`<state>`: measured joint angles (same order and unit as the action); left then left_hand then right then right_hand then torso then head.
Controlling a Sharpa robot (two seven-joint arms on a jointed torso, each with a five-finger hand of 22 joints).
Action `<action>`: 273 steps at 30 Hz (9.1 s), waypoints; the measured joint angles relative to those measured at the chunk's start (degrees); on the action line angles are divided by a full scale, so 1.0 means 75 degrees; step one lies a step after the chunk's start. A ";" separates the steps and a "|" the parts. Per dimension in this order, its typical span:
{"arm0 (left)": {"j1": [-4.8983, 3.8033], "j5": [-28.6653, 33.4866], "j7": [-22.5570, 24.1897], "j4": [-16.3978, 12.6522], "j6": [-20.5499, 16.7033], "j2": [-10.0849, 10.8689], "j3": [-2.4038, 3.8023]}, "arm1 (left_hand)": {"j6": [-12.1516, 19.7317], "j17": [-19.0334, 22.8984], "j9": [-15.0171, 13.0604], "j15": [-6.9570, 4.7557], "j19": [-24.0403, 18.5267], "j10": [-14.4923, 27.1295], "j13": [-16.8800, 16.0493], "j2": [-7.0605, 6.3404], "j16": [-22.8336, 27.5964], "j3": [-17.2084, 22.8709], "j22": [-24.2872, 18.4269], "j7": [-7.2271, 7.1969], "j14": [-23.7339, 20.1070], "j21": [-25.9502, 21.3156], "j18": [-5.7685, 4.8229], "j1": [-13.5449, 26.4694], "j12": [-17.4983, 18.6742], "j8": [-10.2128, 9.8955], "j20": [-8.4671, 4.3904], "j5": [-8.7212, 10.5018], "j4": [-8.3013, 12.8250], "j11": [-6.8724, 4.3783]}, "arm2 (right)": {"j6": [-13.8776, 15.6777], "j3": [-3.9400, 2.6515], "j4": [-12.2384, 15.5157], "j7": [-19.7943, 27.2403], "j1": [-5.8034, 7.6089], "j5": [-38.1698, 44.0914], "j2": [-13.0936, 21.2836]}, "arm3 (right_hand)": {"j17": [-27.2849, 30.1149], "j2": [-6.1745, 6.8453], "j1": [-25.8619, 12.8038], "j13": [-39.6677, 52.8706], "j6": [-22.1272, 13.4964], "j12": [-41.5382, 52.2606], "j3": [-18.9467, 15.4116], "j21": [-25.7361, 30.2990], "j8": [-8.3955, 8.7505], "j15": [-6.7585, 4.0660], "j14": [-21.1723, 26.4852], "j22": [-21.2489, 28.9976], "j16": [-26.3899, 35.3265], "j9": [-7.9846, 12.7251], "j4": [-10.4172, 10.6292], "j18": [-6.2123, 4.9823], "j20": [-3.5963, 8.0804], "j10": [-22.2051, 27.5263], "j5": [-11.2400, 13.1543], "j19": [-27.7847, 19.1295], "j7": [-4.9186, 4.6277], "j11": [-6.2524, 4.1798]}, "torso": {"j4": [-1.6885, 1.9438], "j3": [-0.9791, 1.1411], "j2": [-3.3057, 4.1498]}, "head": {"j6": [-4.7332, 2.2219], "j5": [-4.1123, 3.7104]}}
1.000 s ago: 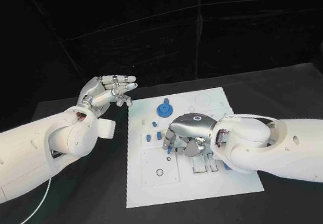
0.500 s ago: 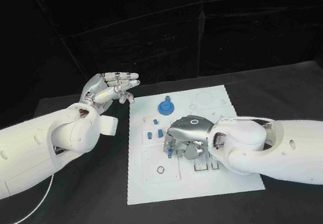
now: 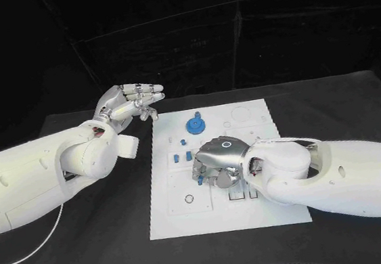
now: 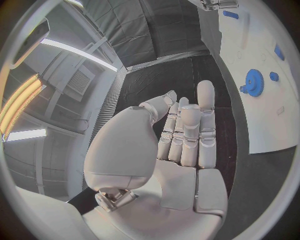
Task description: Assemble the parts on the task board
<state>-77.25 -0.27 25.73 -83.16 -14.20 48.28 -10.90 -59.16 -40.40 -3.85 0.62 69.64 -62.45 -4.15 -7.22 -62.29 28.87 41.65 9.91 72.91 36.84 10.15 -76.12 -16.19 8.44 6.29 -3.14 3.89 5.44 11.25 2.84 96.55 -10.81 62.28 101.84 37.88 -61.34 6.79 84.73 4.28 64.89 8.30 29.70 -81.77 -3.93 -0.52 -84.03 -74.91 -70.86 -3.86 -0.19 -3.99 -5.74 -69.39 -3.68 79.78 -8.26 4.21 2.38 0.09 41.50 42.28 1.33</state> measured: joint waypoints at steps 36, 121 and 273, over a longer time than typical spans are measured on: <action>-0.0001 0.0009 -0.0075 0.0017 0.0061 0.0039 0.0000 | 0.0028 0.0039 -0.0002 0.0027 0.0000 0.0041 0.0000 0.0000 0.0000 -0.0022 -0.0014 0.0028 -0.0028 -0.0030 -0.0002 0.0000 0.0000 0.0000 0.0000 0.0000 0.0021 0.0041 | 0.0449 0.0077 0.0156 -0.0013 -0.0011 0.0425 0.0229 | 0.0871 0.0428 -0.0856 -0.0085 -0.1101 -0.0459 -0.0555 0.0503 0.0044 0.0221 0.0027 0.0641 0.0488 0.0020 0.0109 -0.0001 -0.0231 0.1161 0.0000 -0.0481 -0.0190 0.0285 | -0.0003 0.0002 -0.0010 | -0.0038 -0.0032; 0.0001 0.0015 -0.0182 0.0124 0.0222 0.0058 -0.0026 | 0.0028 0.0067 -0.0003 0.0027 0.0000 0.0041 0.0000 0.0000 0.0000 -0.0043 -0.0026 0.0028 -0.0027 -0.0030 -0.0002 0.0000 -0.0038 0.0000 0.0000 0.0000 0.0043 0.0041 | 0.0793 -0.0326 0.1491 -0.0102 0.0523 -0.0555 0.2091 | 0.0405 -0.0202 0.0017 -0.0026 0.0037 -0.0205 -0.0227 0.0142 -0.0133 -0.0097 -0.0015 -0.0004 -0.0003 -0.0115 -0.0188 0.0002 0.0125 -0.0213 0.0117 -0.0041 0.0126 0.0036 | -0.0025 -0.0005 -0.0030 | -0.0106 -0.0182; 0.0001 0.0019 -0.0196 -0.0012 0.0246 0.0188 -0.0063 | 0.0028 0.0100 -0.0003 -0.0001 0.0000 0.0041 0.0000 0.0034 0.0000 -0.0063 -0.0041 0.0028 -0.0055 -0.0058 -0.0003 -0.0034 -0.0069 0.0000 0.0000 0.0000 0.0063 0.0040 | -0.0204 0.0066 0.1798 -0.2660 -0.0244 -0.1119 0.3037 | -0.1206 -0.0210 -0.2197 0.6831 -0.0757 0.6394 -0.5262 -0.0413 -0.1871 -0.0356 -0.0001 -0.0002 -0.1215 -0.1243 0.2268 0.0119 0.0356 -0.0905 -0.1640 0.0517 0.0457 -0.0522 | -0.0111 -0.0039 -0.0037 | -0.0089 -0.0677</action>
<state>-77.24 -0.13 24.27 -83.25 -12.35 49.69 -11.37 -58.95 -39.65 -3.87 0.61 69.64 -62.14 -4.15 -6.97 -62.30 28.40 41.34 10.11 72.49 36.40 10.13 -76.38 -16.70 8.44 6.29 -3.14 4.36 5.74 9.72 3.34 110.03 -30.76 60.45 93.44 60.66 -70.39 5.21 68.26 55.51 59.21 56.26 -9.76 -84.87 -17.96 -3.19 -84.04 -74.93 -79.97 -13.18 16.82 -3.10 -3.07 -76.17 -15.98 83.66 -4.84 0.30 1.54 -0.20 41.22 41.61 -3.74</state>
